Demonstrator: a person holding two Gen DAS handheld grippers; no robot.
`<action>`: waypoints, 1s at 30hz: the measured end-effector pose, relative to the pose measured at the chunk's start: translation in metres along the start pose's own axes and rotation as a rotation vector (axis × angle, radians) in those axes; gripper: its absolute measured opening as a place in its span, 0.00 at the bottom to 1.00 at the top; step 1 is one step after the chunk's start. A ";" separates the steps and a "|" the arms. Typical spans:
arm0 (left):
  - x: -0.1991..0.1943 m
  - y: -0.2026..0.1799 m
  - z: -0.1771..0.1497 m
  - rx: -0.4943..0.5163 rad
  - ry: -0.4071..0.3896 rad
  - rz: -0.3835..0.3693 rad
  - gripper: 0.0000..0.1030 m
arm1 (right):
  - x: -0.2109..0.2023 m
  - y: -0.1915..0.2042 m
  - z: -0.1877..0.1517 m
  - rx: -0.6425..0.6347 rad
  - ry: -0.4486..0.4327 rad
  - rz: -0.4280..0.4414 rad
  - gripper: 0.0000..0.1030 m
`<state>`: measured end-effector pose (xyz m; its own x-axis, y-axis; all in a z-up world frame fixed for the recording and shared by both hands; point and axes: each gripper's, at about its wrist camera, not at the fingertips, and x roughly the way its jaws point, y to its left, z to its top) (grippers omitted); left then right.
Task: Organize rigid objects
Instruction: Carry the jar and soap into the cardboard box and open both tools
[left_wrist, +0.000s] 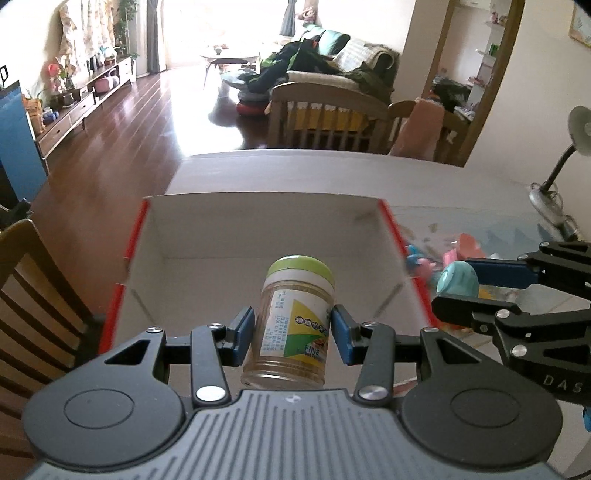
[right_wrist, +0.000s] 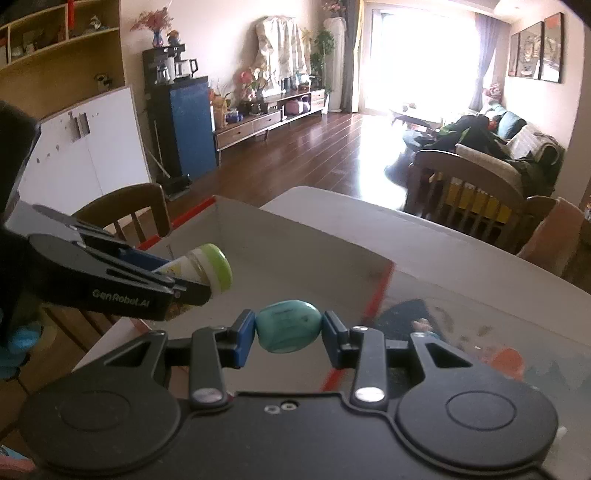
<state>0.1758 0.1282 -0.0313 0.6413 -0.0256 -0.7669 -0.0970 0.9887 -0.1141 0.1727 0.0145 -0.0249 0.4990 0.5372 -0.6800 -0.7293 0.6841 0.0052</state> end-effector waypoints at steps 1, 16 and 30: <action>0.004 0.007 0.002 0.001 0.008 0.008 0.43 | 0.007 0.003 0.002 -0.005 0.009 0.000 0.37; 0.080 0.062 0.016 0.072 0.141 0.092 0.43 | 0.107 0.030 0.003 -0.039 0.175 -0.035 0.37; 0.129 0.055 0.010 0.170 0.299 0.054 0.43 | 0.148 0.026 0.000 0.000 0.387 -0.006 0.37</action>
<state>0.2605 0.1812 -0.1302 0.3850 0.0105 -0.9229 0.0197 0.9996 0.0195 0.2276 0.1117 -0.1253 0.2897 0.3075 -0.9064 -0.7271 0.6865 0.0005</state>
